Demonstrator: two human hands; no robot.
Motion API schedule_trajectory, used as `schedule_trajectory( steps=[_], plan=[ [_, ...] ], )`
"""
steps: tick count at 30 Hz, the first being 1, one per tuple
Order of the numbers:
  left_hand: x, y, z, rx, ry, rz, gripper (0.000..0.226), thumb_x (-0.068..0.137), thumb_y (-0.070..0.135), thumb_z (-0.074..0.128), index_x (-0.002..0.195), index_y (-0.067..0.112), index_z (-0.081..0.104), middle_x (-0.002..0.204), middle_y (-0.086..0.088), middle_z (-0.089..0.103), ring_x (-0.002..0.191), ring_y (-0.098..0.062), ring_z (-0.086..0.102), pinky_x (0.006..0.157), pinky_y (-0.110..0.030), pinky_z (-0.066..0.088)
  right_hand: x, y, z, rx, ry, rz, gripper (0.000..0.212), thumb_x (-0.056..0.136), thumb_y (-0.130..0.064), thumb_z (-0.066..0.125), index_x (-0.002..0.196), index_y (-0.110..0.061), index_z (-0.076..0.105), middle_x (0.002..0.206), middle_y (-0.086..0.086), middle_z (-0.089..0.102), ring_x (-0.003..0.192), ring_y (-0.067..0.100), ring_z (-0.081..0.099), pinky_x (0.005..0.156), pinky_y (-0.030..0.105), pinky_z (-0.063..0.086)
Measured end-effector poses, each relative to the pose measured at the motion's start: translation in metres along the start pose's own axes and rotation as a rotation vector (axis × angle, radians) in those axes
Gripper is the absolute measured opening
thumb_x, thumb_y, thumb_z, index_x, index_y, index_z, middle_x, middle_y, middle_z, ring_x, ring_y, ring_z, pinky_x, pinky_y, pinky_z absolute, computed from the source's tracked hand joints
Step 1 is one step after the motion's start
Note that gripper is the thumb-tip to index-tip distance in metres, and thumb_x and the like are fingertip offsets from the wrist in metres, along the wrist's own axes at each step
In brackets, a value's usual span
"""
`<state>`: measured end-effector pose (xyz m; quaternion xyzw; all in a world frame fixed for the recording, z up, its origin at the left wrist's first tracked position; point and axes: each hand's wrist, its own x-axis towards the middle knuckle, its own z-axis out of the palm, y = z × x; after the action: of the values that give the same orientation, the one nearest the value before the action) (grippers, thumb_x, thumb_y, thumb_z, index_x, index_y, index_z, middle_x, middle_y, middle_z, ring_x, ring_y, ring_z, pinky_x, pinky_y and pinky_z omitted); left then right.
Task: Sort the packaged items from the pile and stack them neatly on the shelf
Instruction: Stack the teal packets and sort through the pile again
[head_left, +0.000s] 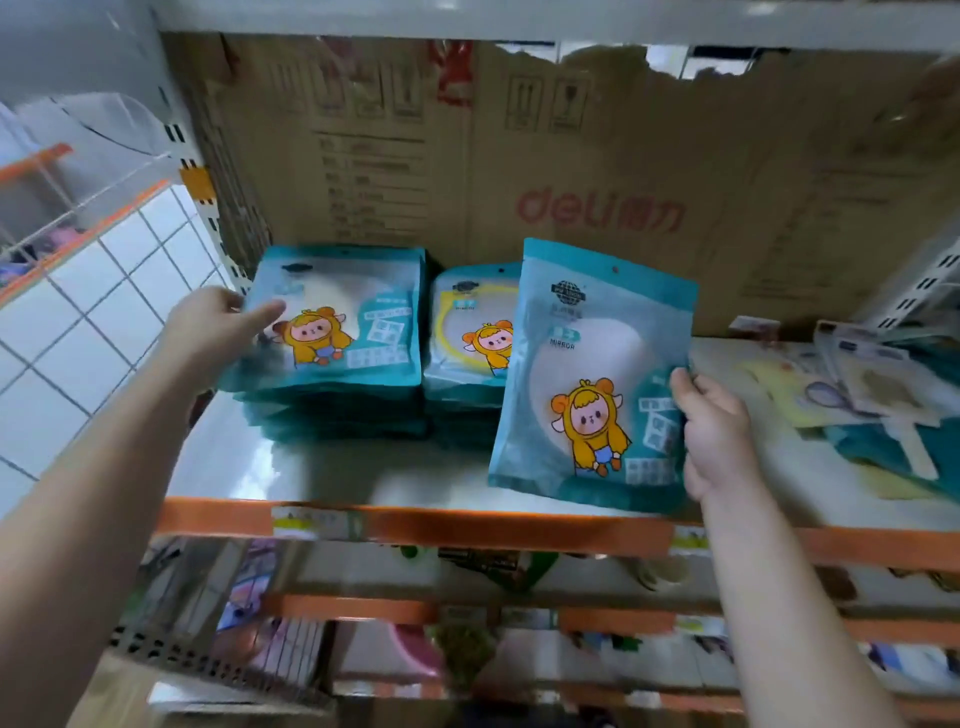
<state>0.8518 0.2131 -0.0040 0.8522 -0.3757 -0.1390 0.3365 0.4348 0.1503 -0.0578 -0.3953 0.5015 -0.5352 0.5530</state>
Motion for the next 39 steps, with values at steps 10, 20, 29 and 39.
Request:
schedule_trajectory(
  steps=[10, 20, 29, 39],
  plan=[
    [0.016, 0.005, 0.001, 0.113, -0.064, 0.101, 0.071, 0.084, 0.055, 0.066, 0.13, 0.002, 0.056, 0.126, -0.019, 0.061, 0.098, -0.03, 0.054, 0.073, -0.038, 0.041, -0.015, 0.01, -0.002, -0.034, 0.057, 0.008, 0.016, 0.1, -0.026, 0.05, 0.102, -0.015, 0.062, 0.082, -0.003, 0.072, 0.068, 0.009, 0.07, 0.056, 0.028, 0.055],
    [0.002, -0.007, 0.016, 0.026, 0.118, 0.091, 0.065, 0.087, 0.051, 0.066, 0.137, 0.01, 0.055, 0.131, -0.016, 0.062, 0.112, -0.033, 0.062, 0.089, -0.047, 0.053, -0.016, 0.016, -0.003, -0.093, 0.08, 0.051, 0.02, 0.098, -0.032, 0.053, 0.107, -0.017, 0.063, 0.095, 0.001, 0.073, 0.083, 0.016, 0.073, 0.073, 0.039, 0.058],
    [0.006, -0.005, 0.02, 0.072, 0.1, 0.1, 0.063, 0.09, 0.05, 0.063, 0.133, 0.004, 0.058, 0.123, -0.014, 0.066, 0.102, -0.029, 0.065, 0.081, -0.042, 0.054, -0.016, 0.006, 0.011, -0.038, 0.06, 0.03, 0.013, 0.099, -0.028, 0.053, 0.099, -0.019, 0.063, 0.092, -0.001, 0.073, 0.076, 0.011, 0.072, 0.067, 0.034, 0.057],
    [-0.026, -0.005, 0.033, 0.444, 0.344, 0.429, 0.048, 0.098, 0.046, 0.049, 0.126, 0.01, 0.064, 0.126, -0.019, 0.058, 0.114, -0.041, 0.05, 0.089, -0.051, 0.042, 0.027, -0.044, 0.063, -0.109, -0.036, -0.073, 0.014, 0.099, -0.021, 0.056, 0.093, -0.013, 0.066, 0.091, 0.004, 0.073, 0.079, 0.015, 0.073, 0.064, 0.032, 0.06]
  ],
)
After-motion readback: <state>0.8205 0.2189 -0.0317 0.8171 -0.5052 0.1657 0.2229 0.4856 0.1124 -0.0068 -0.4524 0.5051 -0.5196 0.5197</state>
